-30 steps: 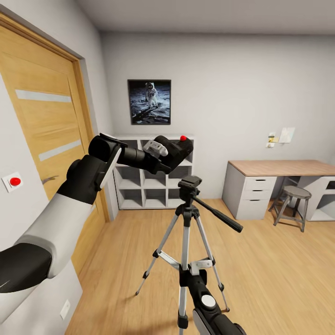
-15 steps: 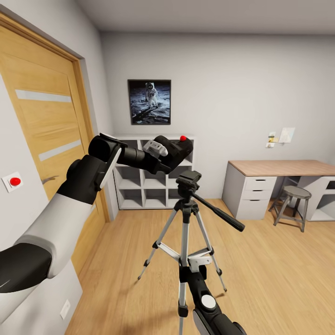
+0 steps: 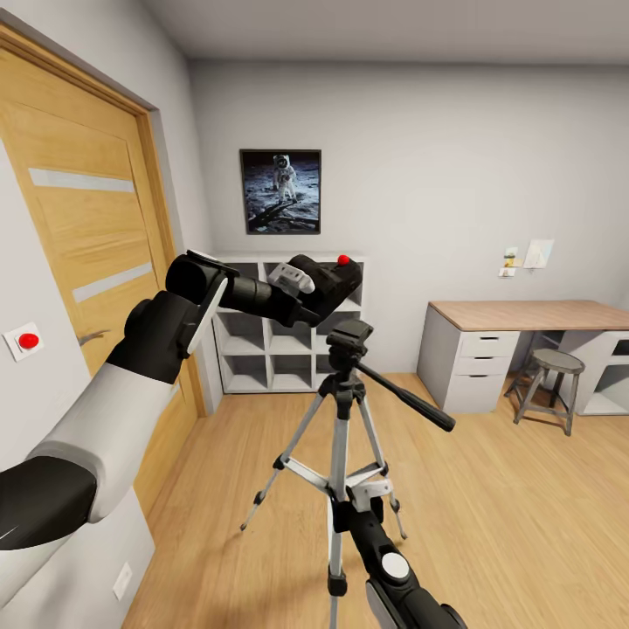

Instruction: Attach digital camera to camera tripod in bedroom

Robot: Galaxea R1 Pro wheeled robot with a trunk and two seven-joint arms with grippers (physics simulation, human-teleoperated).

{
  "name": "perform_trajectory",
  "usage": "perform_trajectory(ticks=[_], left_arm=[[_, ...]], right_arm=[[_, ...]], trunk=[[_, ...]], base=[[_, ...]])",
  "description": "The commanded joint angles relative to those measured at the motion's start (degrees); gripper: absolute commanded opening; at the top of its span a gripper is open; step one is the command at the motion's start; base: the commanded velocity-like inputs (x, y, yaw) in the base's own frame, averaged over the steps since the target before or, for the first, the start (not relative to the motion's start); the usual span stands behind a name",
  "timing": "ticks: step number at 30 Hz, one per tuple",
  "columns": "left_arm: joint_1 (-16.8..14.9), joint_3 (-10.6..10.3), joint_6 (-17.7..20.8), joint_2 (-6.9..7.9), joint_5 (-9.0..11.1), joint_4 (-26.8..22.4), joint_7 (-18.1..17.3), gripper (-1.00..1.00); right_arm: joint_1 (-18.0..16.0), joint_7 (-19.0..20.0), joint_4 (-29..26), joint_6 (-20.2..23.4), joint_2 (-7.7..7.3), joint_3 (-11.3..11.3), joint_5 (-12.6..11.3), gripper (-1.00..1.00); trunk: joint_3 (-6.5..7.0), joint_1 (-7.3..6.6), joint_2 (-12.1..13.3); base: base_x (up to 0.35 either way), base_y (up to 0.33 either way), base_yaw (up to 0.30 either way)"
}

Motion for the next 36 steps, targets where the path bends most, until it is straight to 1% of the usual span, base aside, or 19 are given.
perform_trajectory(ticks=[1, 5, 7, 9, 11, 12, 14, 15, 16, 17, 21, 23, 26, 31, 36], left_arm=[[0.0, 0.0, 0.2, 0.04, -0.5, -0.1, -0.6, -1.0], [0.0, 0.0, 0.2, 0.07, -0.5, -0.1, -0.6, -1.0], [0.0, 0.0, 0.2, 0.08, -0.5, -0.1, -0.6, -1.0], [0.0, 0.0, 0.2, 0.11, -0.5, -0.1, -0.6, -1.0], [0.0, 0.0, 0.2, 0.13, -0.5, -0.1, -0.6, -1.0], [0.0, 0.0, 0.2, 0.15, -0.5, -0.1, -0.6, -1.0], [0.0, 0.0, 0.2, 0.16, -0.5, -0.1, -0.6, -1.0], [0.0, 0.0, 0.2, 0.16, -0.5, -0.1, -0.6, -1.0], [0.0, 0.0, 0.2, 0.17, -0.5, -0.1, -0.6, -1.0], [0.0, 0.0, 0.2, 0.19, -0.5, -0.1, -0.6, -1.0], [0.0, 0.0, 0.2, 0.24, -0.5, -0.1, -0.6, -1.0], [0.0, 0.0, 0.2, 0.25, -0.5, -0.1, -0.6, -1.0], [0.0, 0.0, 0.2, 0.29, -0.5, -0.1, -0.6, -1.0], [0.0, 0.0, 0.2, 0.34, -0.5, -0.1, -0.6, -1.0], [0.0, 0.1, 0.2, 0.35, -0.5, -0.1, -0.6, -1.0]], right_arm=[[0.0, 0.0, 0.0, -0.2, -0.19, 0.1, -0.5, -1.0], [0.0, 2.7, -0.1, -0.9, -1.17, -0.4, -0.5, -1.0], [0.0, 4.5, -0.1, -1.5, -2.04, -0.8, -0.5, -1.0], [0.0, 7.2, -0.1, -2.2, -3.27, -1.8, -0.5, -1.0], [-0.1, 8.6, -0.1, -2.4, -3.76, -2.5, -0.5, -1.0], [0.0, 10.0, -0.1, -2.5, -4.08, -3.3, -0.5, -1.0], [0.0, 11.4, 0.0, -2.6, -4.33, -4.2, -0.5, -1.0], [0.0, 12.5, 0.0, -2.6, -4.51, -5.2, -0.5, -1.0], [0.0, 14.3, -0.1, -2.6, -4.73, -6.9, -0.5, -1.0], [0.0, 14.7, -0.1, -2.6, -4.79, -7.2, -0.5, -1.0], [0.0, 15.2, -0.1, -2.6, -5.21, -7.6, -0.5, -1.0], [0.0, 15.4, -0.2, -2.6, -5.92, -7.8, -0.5, -1.0], [0.0, 15.5, -0.5, -2.6, -6.34, -7.8, -0.5, -1.0], [0.0, 18.7, -3.7, -2.3, -8.25, -7.8, -0.5, -1.0], [0.0, 19.6, -5.2, -2.1, -8.93, -7.8, -0.5, -1.0]], trunk=[[-0.02, 0.02, -0.1], [-0.02, 0.02, -0.1], [-0.02, 0.02, -0.1], [-0.02, 0.02, -0.1], [-0.02, 0.02, -0.1], [-0.02, 0.02, -0.1], [-0.02, 0.02, -0.1], [-0.02, 0.02, -0.1], [-0.02, 0.02, -0.1], [-0.02, 0.02, -0.1], [-0.02, 0.02, -0.1], [-0.02, 0.02, -0.1], [-0.02, 0.02, -0.1], [-0.02, 0.02, -0.1], [-0.02, 0.02, -0.1]], base=[[0.0, 0.0, 0.0], [0.0, 0.0, 0.0], [0.0, 0.0, 0.0], [0.0, 0.0, 0.0], [0.0, 0.0, 0.0], [0.0, 0.0, 0.0], [0.0, 0.0, 0.0], [0.0, 0.0, 0.0], [0.0, 0.0, 0.0], [0.0, 0.0, 0.0], [0.0, 0.0, 0.0], [0.0, 0.0, 0.0], [0.0, 0.0, 0.0], [0.0, 0.0, 0.0], [0.0, 0.0, 0.0]])
